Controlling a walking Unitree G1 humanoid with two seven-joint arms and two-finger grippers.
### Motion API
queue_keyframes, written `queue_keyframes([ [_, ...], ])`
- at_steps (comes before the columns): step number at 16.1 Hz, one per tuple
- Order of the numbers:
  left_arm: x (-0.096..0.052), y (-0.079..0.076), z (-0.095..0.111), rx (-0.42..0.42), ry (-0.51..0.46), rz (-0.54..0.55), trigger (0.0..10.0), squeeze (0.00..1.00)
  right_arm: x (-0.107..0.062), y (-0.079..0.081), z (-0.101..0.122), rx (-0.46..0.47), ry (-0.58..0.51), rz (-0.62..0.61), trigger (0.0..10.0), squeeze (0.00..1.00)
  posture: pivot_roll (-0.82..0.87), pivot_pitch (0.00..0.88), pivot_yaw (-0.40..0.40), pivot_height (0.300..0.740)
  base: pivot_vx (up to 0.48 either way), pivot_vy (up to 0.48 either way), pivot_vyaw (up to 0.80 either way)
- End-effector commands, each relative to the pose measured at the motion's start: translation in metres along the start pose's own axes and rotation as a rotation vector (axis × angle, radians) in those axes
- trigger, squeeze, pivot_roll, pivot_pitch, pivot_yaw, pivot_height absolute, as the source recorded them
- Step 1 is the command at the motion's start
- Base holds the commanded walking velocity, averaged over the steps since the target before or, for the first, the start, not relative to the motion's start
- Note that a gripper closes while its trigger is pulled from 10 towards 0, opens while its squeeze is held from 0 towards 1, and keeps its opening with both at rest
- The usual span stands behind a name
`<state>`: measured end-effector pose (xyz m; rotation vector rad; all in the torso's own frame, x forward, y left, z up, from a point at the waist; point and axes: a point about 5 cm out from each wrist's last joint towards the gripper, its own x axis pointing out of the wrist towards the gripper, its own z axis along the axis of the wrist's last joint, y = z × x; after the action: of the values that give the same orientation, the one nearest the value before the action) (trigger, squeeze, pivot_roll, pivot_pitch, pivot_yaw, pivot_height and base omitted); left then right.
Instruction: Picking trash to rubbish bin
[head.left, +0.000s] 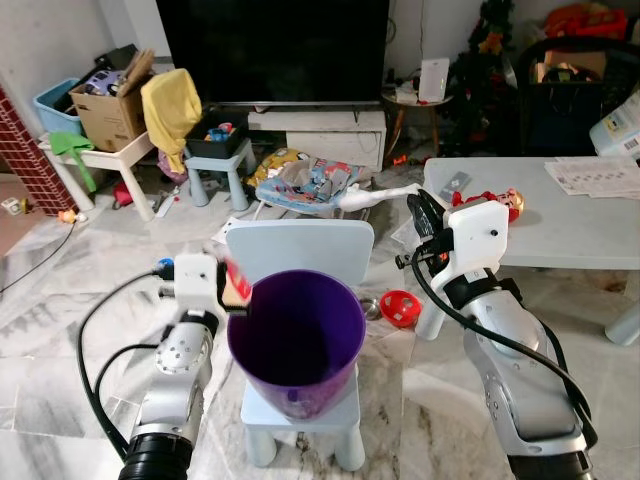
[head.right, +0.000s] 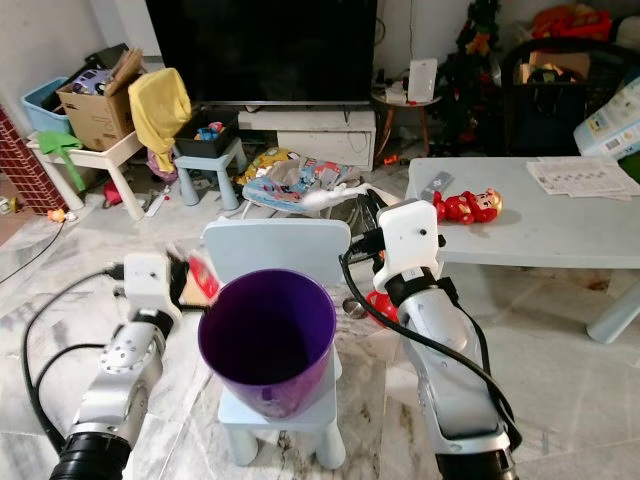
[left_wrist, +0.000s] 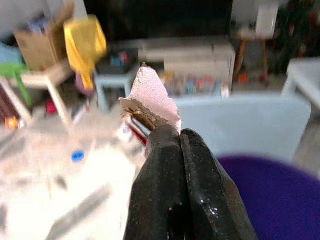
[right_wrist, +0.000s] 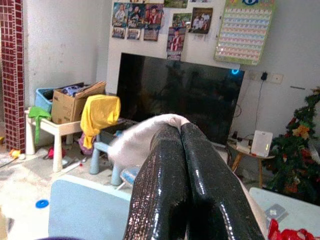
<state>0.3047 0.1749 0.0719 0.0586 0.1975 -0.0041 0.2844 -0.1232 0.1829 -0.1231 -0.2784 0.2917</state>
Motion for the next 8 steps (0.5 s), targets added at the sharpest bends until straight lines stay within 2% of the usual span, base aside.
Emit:
queue_keyframes([
  [1,0.003,-0.004,-0.013,-0.010,0.099,-0.024,10.0,0.00,-0.001,0.000,-0.003,-0.007,0.010,0.010,10.0,0.00,-0.14,0.000,0.017,0.740,0.000,0.000,0.00],
  [3,0.001,-0.012,-0.039,-0.020,0.227,-0.106,10.0,0.00,-0.004,0.001,-0.006,-0.012,0.022,0.013,10.0,0.00,-0.14,0.000,0.020,0.740,0.000,0.000,0.00],
  [6,0.000,-0.015,-0.057,-0.011,0.327,-0.161,10.0,0.00,-0.006,0.001,-0.006,-0.016,0.025,0.012,10.0,0.00,-0.15,0.000,0.023,0.740,0.000,0.000,0.00],
  [7,0.001,-0.014,-0.060,-0.011,0.346,-0.165,10.0,0.76,-0.008,0.000,-0.007,-0.017,0.027,0.009,10.0,0.00,-0.16,0.000,0.027,0.740,0.000,0.000,0.00],
  [8,0.003,-0.013,-0.061,-0.010,0.350,-0.158,10.0,1.00,-0.008,0.000,-0.007,-0.018,0.029,0.009,10.0,0.00,-0.16,0.000,0.027,0.740,0.000,0.000,0.00],
])
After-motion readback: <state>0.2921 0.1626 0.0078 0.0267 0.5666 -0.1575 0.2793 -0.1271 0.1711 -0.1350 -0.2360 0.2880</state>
